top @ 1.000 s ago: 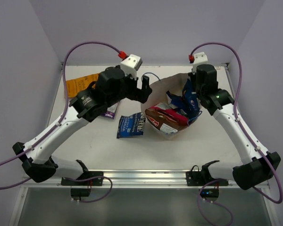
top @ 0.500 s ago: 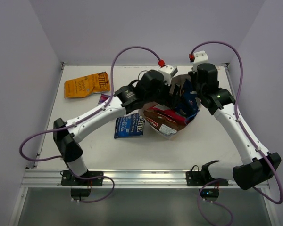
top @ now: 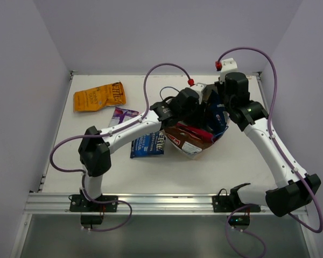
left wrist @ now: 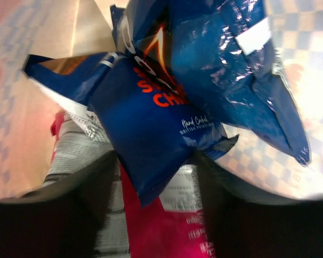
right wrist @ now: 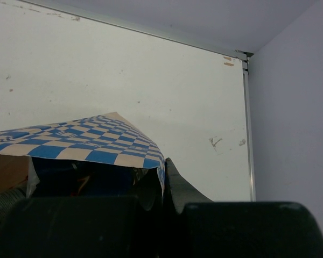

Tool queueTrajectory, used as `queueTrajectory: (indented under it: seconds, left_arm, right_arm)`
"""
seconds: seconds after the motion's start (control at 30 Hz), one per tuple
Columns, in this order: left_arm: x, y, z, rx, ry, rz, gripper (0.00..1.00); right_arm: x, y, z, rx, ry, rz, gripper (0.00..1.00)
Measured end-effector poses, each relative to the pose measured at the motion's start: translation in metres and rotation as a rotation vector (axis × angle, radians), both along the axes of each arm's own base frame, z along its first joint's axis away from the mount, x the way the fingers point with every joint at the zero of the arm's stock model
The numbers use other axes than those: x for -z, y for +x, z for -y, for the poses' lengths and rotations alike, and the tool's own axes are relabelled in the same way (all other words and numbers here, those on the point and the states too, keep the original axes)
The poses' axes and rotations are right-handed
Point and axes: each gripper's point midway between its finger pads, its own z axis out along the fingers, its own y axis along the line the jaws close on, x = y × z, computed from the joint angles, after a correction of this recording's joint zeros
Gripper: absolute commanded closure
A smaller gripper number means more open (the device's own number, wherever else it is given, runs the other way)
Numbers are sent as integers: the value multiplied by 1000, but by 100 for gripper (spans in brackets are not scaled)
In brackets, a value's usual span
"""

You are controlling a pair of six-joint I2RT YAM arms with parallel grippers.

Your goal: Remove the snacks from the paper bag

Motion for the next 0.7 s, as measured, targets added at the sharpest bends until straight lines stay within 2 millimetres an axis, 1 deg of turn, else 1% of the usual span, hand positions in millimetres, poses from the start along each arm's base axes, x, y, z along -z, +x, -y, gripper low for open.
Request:
queueTrajectory:
  seconds: [0.03, 0.07, 0.13, 0.17, 0.23, 0.33, 0.4, 0.47, 0.53, 0.6, 0.67, 0.7]
  left_arm:
    - [4, 1, 2, -3, 1, -7, 56]
    - [8, 2, 4, -9, -2, -15, 73]
    - [14, 4, 8, -18, -7, -25, 88]
    - [15, 5, 9, -19, -7, -24, 100]
    - [15, 6, 8, -30, -3, -18, 100]
    - [9, 9, 7, -39, -9, 5, 100]
    - [-2, 10, 4, -37, -13, 32, 100]
    - [-22, 8, 0, -32, -34, 69, 100]
    - [-52, 4, -9, -24, -66, 121, 100]
    - [-93, -2, -22, -20, -114, 188, 100]
    - [-139, -11, -40, -25, -173, 263, 100]
    - [-157, -16, -49, -29, -195, 293, 100]
  right_arm:
    - [0, 0, 0, -1, 2, 0, 100]
    - [0, 0, 0, -1, 3, -1, 100]
    - [1, 0, 0, -1, 3, -1, 100]
    - [1, 0, 0, -1, 2, -3, 100]
    - [3, -1, 0, -1, 1, -5, 100]
    - [4, -1, 0, 0, 2, -2, 100]
    - [3, -2, 2, 5, 0, 2, 100]
    - [4, -2, 3, 12, -5, 4, 100]
    - [4, -2, 5, 24, -10, 7, 100]
    - [3, -2, 7, 33, -14, 8, 100]
    - [2, -2, 10, 46, -18, 12, 100]
    - [2, -2, 10, 50, -19, 12, 100]
